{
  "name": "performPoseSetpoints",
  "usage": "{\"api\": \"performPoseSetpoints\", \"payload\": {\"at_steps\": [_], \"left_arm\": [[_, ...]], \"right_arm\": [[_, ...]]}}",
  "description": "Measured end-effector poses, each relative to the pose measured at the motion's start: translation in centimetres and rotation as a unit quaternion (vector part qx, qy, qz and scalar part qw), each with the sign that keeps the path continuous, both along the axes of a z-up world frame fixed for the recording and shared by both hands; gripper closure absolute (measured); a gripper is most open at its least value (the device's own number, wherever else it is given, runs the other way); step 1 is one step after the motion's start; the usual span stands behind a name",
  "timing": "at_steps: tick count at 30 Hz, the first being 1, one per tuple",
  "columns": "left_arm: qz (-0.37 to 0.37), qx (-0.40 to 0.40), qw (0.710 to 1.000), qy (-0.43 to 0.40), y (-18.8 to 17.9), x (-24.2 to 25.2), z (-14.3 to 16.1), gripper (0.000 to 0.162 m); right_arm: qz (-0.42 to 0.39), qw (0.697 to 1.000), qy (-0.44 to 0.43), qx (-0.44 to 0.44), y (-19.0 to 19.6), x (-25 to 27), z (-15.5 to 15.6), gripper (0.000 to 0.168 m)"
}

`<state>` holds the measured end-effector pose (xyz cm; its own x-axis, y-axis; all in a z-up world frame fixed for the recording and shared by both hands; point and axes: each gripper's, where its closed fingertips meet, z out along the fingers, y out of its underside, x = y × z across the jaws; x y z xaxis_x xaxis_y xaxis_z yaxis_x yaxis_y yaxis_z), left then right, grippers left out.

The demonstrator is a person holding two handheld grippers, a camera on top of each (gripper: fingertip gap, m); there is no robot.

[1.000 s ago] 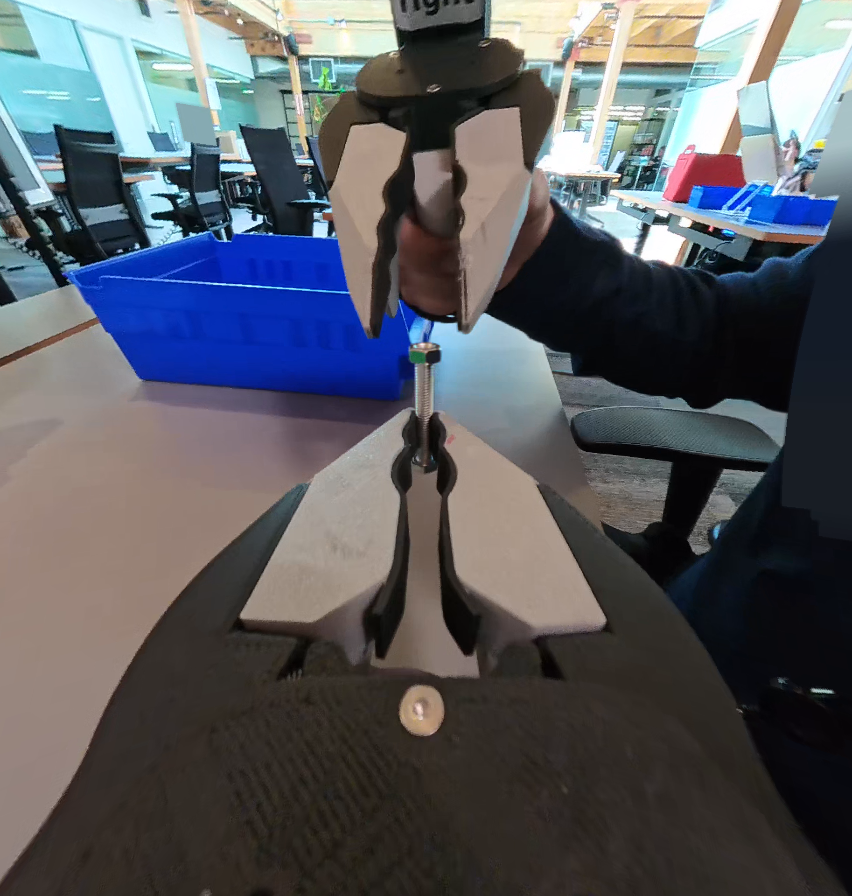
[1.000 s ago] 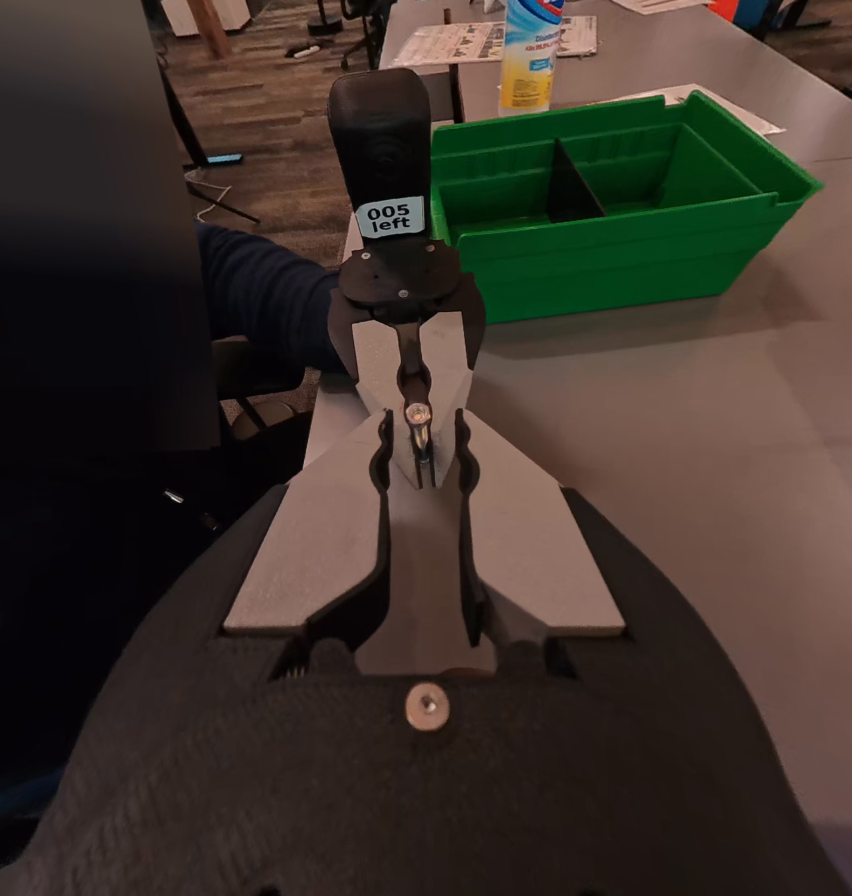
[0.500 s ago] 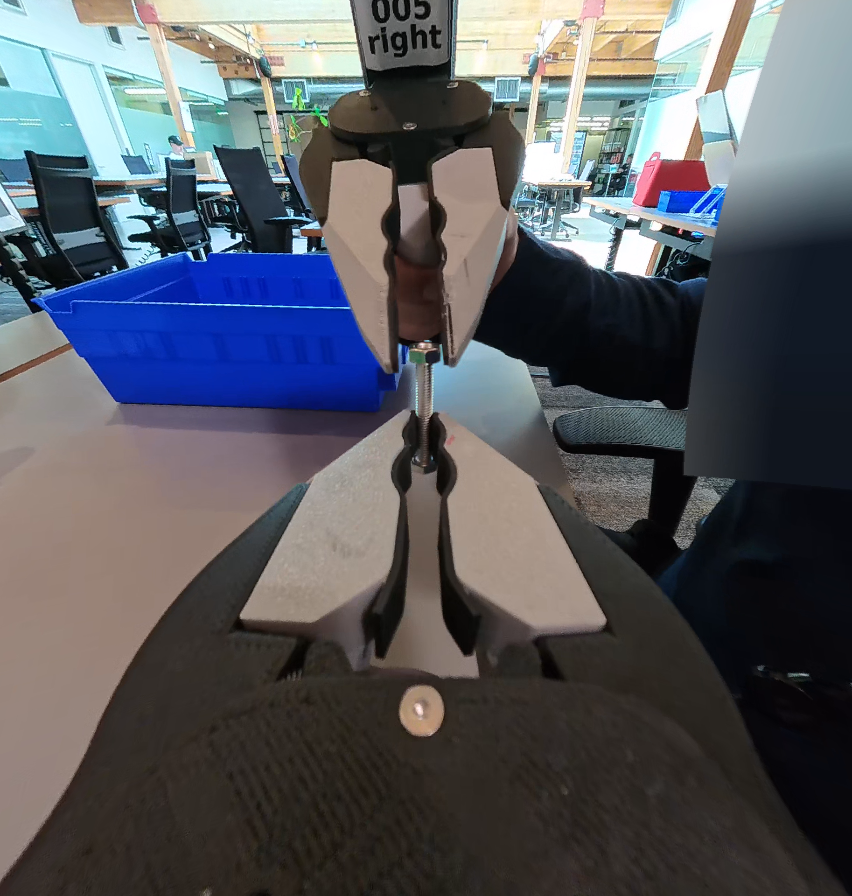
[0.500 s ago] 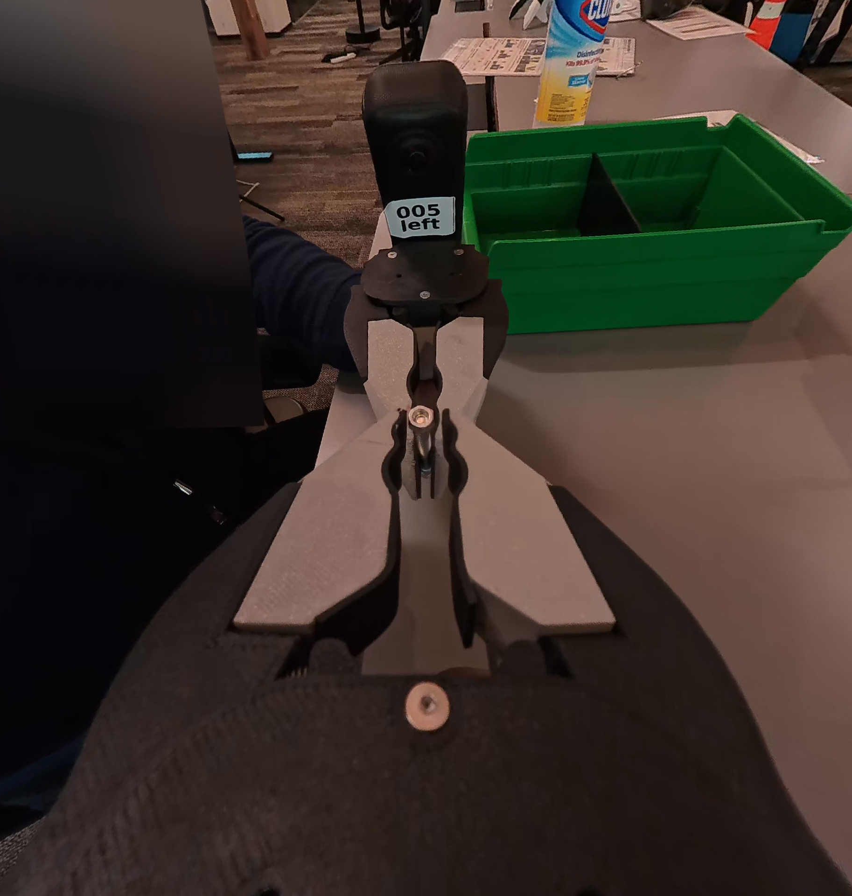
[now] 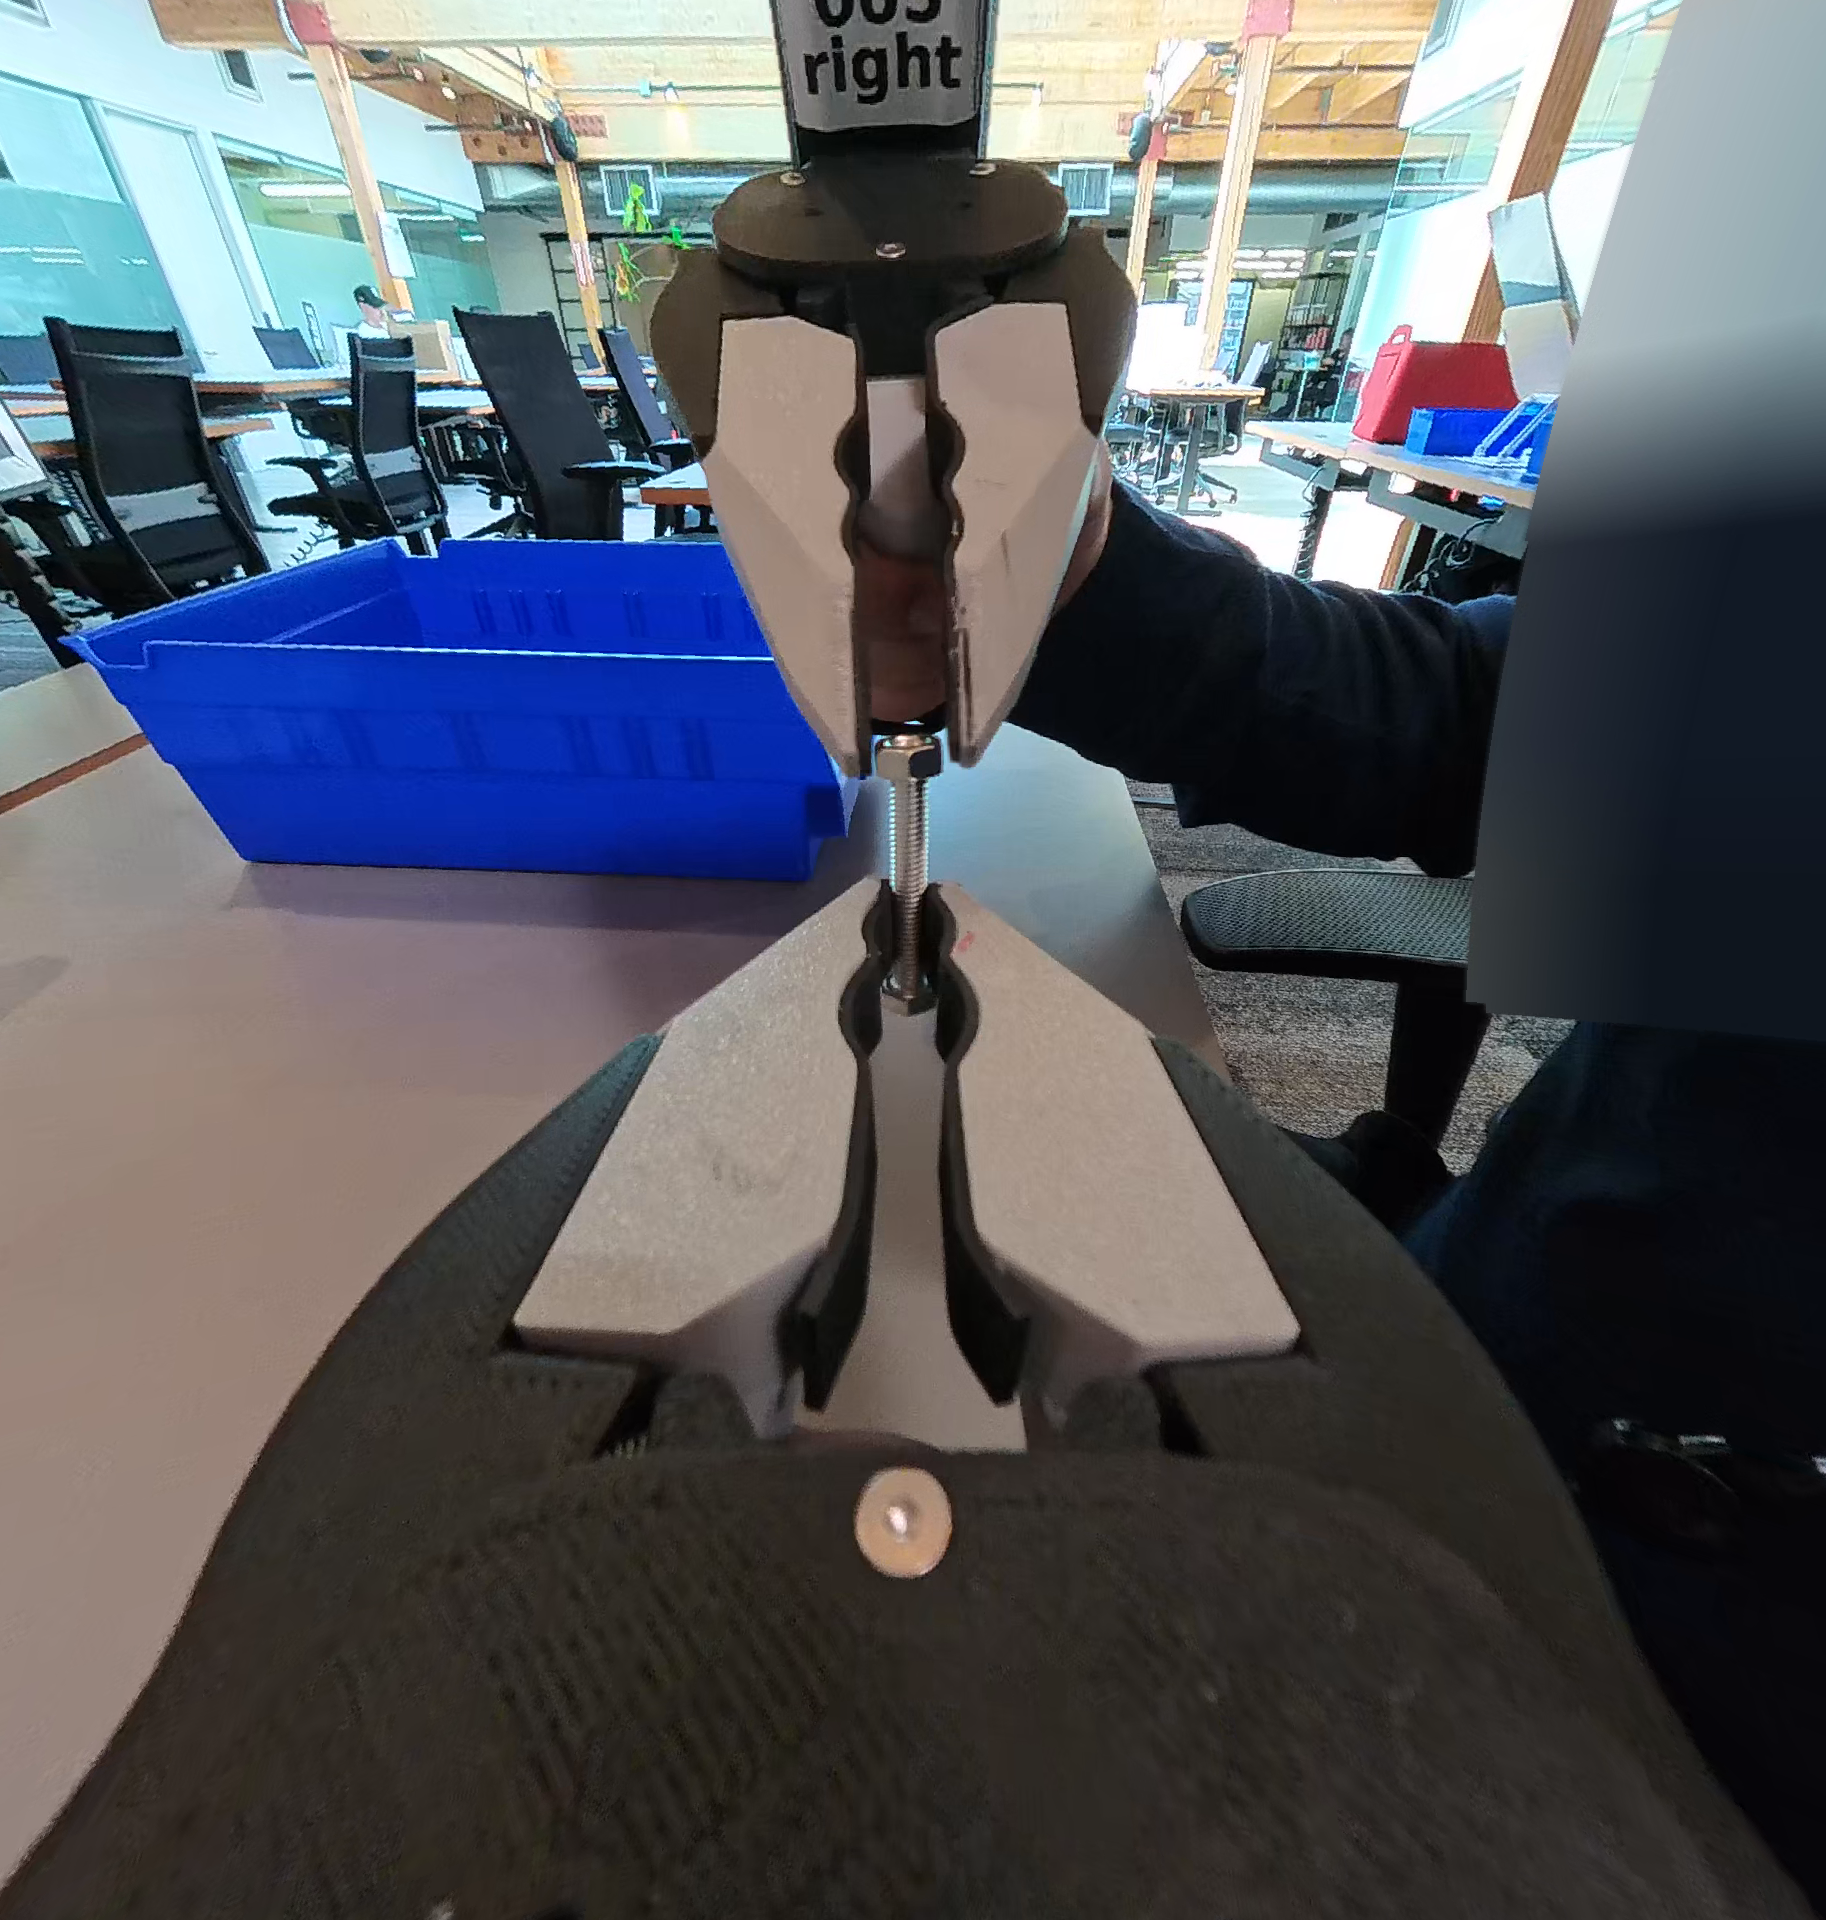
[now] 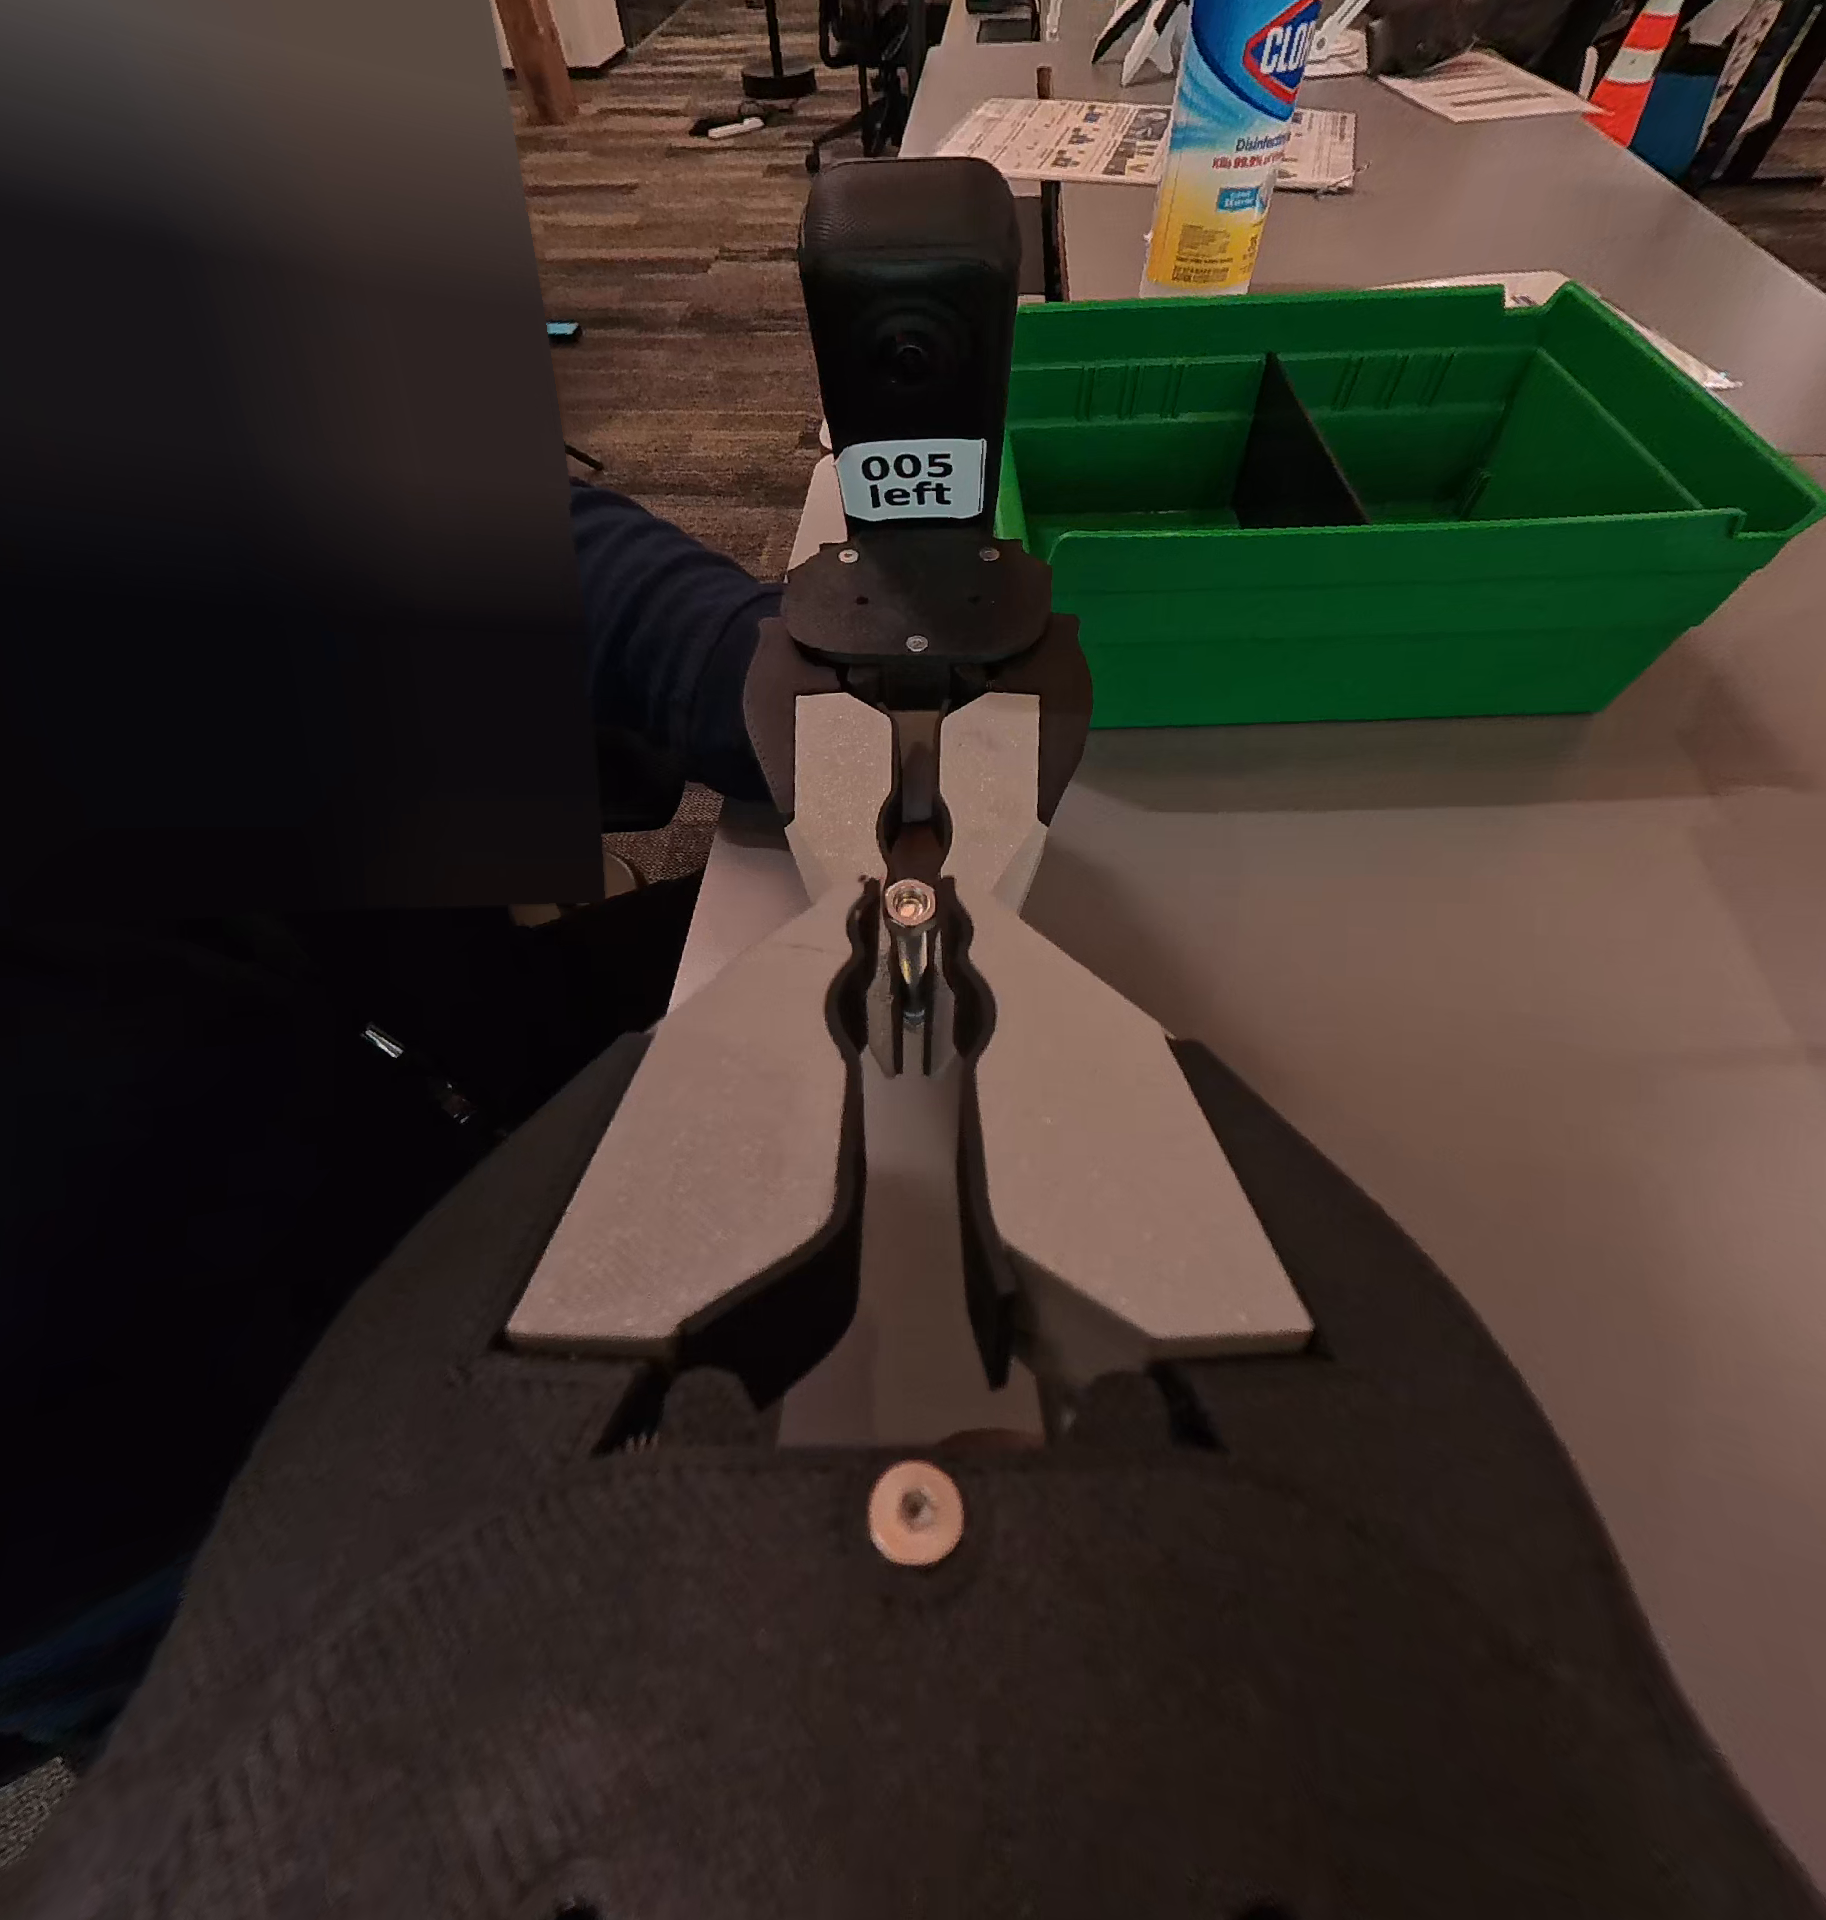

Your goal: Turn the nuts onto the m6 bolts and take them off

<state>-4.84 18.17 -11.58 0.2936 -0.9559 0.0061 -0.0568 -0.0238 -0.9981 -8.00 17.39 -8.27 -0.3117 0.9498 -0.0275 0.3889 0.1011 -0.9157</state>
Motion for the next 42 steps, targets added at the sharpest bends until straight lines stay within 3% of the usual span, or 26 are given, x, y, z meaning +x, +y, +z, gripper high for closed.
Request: {"api": "performPoseSetpoints", "payload": {"at_steps": [13, 24, 42], "left_arm": [[0.023, 0.014, 0.999, 0.019, 0.5, 0.0, -0.4, 0.160], [0.107, 0.033, 0.992, 0.067, 2.8, -0.9, -1.6, 0.160], [0.163, 0.024, 0.983, 0.082, 4.1, -1.8, -2.1, 0.160]], "right_arm": [[-0.019, 0.999, -0.031, 0.023, 0.4, 0.0, -0.5, 0.162], [-0.134, 0.988, -0.070, 0.034, 2.3, -0.6, -1.6, 0.162], [-0.242, 0.968, -0.059, 0.014, 3.8, -1.1, -2.1, 0.161]]}}
